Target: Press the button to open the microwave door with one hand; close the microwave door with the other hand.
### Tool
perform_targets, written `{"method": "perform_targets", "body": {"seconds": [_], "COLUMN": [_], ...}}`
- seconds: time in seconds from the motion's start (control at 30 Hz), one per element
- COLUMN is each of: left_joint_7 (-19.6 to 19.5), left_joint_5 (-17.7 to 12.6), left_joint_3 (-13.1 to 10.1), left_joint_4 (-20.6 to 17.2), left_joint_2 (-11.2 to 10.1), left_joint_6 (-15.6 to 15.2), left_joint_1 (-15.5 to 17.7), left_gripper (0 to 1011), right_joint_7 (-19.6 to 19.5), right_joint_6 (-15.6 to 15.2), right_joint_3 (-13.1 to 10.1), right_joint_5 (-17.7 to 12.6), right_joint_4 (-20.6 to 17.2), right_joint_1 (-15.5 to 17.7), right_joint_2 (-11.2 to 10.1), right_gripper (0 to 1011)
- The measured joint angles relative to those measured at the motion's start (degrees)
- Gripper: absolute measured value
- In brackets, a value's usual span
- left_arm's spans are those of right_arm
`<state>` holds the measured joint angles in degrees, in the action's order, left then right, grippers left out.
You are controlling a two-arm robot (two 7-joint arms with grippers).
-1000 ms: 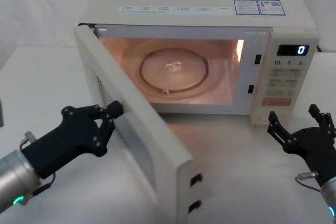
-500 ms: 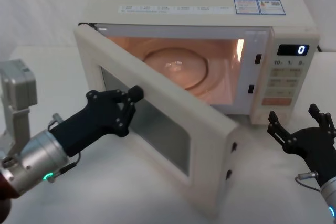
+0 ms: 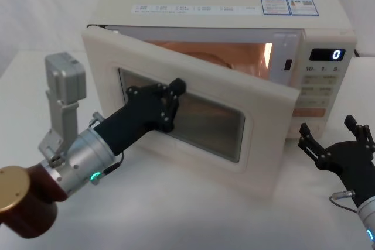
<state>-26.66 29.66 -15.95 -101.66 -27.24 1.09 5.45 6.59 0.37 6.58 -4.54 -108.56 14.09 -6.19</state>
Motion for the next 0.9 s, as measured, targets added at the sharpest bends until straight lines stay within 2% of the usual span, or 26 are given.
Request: {"method": "perform_targets", "body": {"seconds": [0.2, 0.4, 0.9], "left_joint_7": [2.0, 3.5, 3.9], "left_joint_5": [-0.5, -0.7, -1.2], "left_joint_3": [-1.5, -2.0, -3.6], "left_joint_4": [1.5, 1.7, -0.2], "left_joint_2": [1.8, 3.0, 3.5], "left_joint_6": [0.4, 0.8, 0.2], "left_joint_1": [1.4, 1.9, 2.6], "left_gripper": [0, 0, 0], "right_joint_7": [0.0, 0.0, 0.0], "right_joint_6": [0.0, 0.0, 0.0], "right_joint_3": [0.0, 0.0, 0.0], "right_joint_5": [0.0, 0.0, 0.0], "right_joint_4": [0.0, 0.0, 0.0], "right_joint_1": [0.0, 0.0, 0.0], "right_joint_2": [0.0, 0.0, 0.0], "right_gripper": [1002, 1002, 1002]}}
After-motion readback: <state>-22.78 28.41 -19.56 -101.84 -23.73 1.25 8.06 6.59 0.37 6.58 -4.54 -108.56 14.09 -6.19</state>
